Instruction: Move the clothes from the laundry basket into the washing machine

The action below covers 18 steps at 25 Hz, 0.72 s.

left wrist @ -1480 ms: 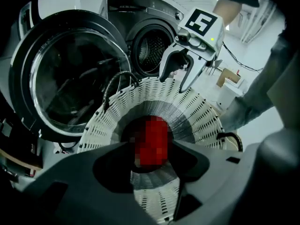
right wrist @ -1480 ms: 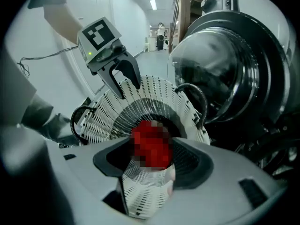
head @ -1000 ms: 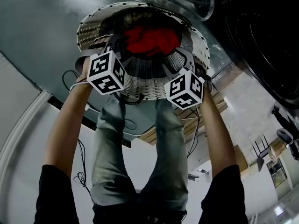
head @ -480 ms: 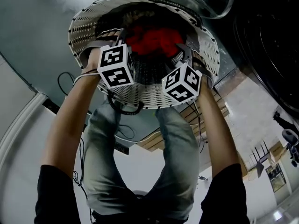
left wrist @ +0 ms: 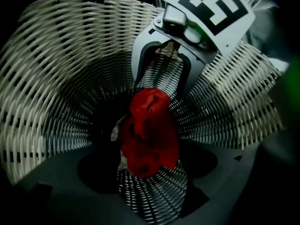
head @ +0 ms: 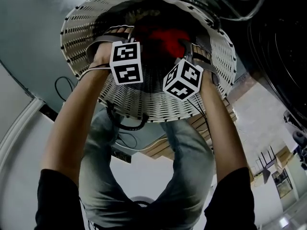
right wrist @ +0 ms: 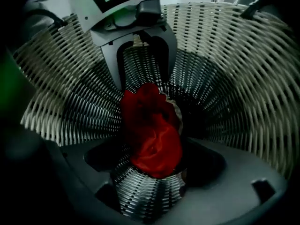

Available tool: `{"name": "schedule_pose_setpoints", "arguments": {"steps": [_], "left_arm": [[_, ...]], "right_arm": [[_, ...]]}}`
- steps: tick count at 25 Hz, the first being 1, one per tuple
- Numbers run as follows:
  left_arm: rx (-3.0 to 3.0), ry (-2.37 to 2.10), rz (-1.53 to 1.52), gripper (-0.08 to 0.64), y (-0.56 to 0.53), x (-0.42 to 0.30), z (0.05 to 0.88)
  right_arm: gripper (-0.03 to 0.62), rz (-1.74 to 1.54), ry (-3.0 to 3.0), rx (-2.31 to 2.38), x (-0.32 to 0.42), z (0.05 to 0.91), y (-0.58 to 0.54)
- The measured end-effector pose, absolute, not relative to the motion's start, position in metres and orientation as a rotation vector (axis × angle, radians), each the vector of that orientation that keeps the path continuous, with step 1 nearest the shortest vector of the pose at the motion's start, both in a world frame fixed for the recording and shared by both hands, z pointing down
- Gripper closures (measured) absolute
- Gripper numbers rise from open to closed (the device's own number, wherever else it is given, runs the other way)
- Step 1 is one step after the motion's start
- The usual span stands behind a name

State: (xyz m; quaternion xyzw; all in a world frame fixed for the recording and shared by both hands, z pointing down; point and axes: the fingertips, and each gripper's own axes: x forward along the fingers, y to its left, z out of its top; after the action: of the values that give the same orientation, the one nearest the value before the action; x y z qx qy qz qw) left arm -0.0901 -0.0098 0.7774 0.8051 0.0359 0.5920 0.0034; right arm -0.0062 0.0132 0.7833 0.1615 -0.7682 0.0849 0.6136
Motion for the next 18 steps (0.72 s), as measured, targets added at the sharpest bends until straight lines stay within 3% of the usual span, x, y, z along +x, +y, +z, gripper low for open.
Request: {"name": "schedule_pose_setpoints", "arguments": {"steps": [4, 18], "left_arm": [[2.536, 0.168, 1.895, 0.138, -0.012, -0.086, 0.797], [2.540, 0.187, 1.867, 0.006, -0.014, -0.076, 0.850]], "right_arm": [[0.046, 0.256, -1.759, 0.340, -0.009, 0.812, 0.018], [0.028, 0.159, -1.735, 0.279, -0.007, 0.867, 0.006]]}}
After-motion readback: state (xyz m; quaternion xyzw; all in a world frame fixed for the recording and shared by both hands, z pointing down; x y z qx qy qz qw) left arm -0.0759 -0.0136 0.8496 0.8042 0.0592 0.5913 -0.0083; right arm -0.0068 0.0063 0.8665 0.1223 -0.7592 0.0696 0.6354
